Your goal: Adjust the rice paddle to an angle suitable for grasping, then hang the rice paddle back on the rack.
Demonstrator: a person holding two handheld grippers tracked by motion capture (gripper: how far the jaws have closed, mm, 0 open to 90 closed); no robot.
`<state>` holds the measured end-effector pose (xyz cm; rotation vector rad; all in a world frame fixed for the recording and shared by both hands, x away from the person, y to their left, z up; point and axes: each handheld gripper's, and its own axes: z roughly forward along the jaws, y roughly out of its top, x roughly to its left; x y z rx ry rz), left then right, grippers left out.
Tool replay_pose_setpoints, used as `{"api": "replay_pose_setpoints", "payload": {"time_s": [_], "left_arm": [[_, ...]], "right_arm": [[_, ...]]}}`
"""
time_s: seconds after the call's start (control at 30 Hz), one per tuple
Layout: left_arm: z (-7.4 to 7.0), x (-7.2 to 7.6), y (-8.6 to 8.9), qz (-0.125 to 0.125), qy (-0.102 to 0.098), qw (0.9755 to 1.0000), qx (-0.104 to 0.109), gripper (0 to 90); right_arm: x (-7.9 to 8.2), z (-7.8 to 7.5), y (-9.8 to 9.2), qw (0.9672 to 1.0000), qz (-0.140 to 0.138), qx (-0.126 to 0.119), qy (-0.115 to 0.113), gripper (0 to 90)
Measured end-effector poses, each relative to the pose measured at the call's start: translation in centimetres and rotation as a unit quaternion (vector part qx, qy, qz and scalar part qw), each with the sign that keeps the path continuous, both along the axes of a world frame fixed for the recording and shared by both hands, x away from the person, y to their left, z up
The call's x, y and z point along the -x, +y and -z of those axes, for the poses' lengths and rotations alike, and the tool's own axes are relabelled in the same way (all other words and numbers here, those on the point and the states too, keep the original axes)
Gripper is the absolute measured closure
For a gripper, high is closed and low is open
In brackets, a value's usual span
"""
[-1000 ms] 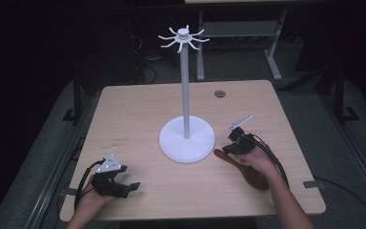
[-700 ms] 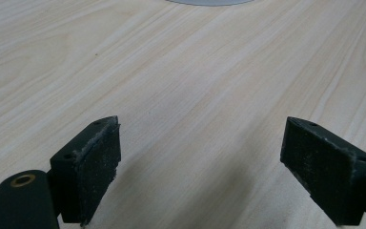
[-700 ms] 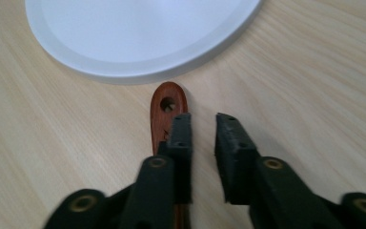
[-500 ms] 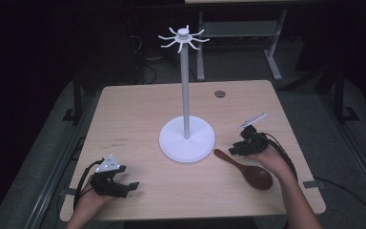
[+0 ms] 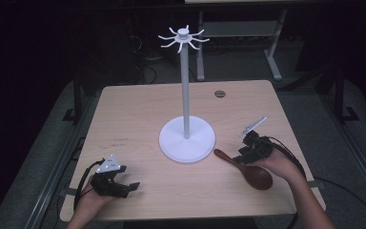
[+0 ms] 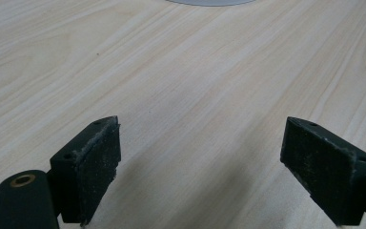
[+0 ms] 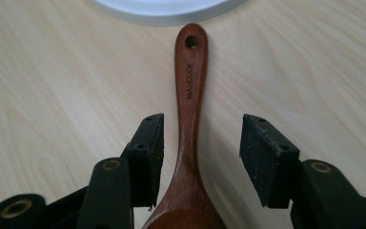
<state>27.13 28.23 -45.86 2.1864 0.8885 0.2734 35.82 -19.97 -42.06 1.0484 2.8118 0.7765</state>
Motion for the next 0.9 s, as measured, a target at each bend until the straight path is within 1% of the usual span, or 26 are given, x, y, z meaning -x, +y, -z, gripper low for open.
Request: {"api": "replay_pose_setpoints", "payload": {"time_s": [0.03,0.07,0.2,0.3,0.37,0.47,0.57,0.63,0.67,0.83,0.9], "left_arm": [[0.0,0.0,0.0,0.0,0.0,1.0,0.0,13.0],[0.0,0.0,0.0,0.0,0.0,1.0,0.0,13.0],[0.0,0.0,-0.1,0.0,-0.001,1.0,0.004,13.0],[0.0,0.0,-0.1,0.004,-0.001,1.0,-0.001,12.9],[0.0,0.0,-0.2,0.005,-0.002,1.0,-0.001,12.9],[0.0,0.0,-0.2,0.005,-0.001,1.0,-0.001,13.0],[0.0,0.0,-0.2,0.005,0.001,1.0,0.0,12.9],[0.0,0.0,-0.2,0.005,0.001,1.0,0.0,13.0],[0.0,0.0,-0.2,0.006,0.001,1.0,0.0,12.9],[0.1,0.0,-0.3,0.006,0.0,1.0,0.0,12.9],[0.1,0.0,-0.3,0.006,0.0,1.0,0.0,13.0]], "right_arm": [[0.0,0.0,0.0,1.0,0.0,0.0,0.0,50.1],[0.1,-0.2,0.2,0.9999,-0.007,0.01,0.002,50.0],[0.3,-0.6,0.5,0.9996,-0.015,0.024,0.008,51.2],[0.3,-0.7,0.7,0.9994,-0.016,0.029,0.009,51.9],[0.3,-0.8,1.0,0.999,-0.018,0.038,0.012,52.3],[0.2,-0.8,1.3,0.9987,-0.02,0.044,0.013,52.4],[0.0,-0.6,1.8,0.9979,-0.027,0.057,0.015,52.9],[0.0,-0.5,1.9,0.9977,-0.029,0.059,0.014,53.4],[-0.1,-0.4,2.1,0.9971,-0.028,0.068,0.018,54.5],[-0.3,0.3,2.7,0.9943,-0.036,0.096,0.028,57.2],[-0.4,0.5,2.8,0.9938,-0.037,0.1,0.029,57.7]]}}
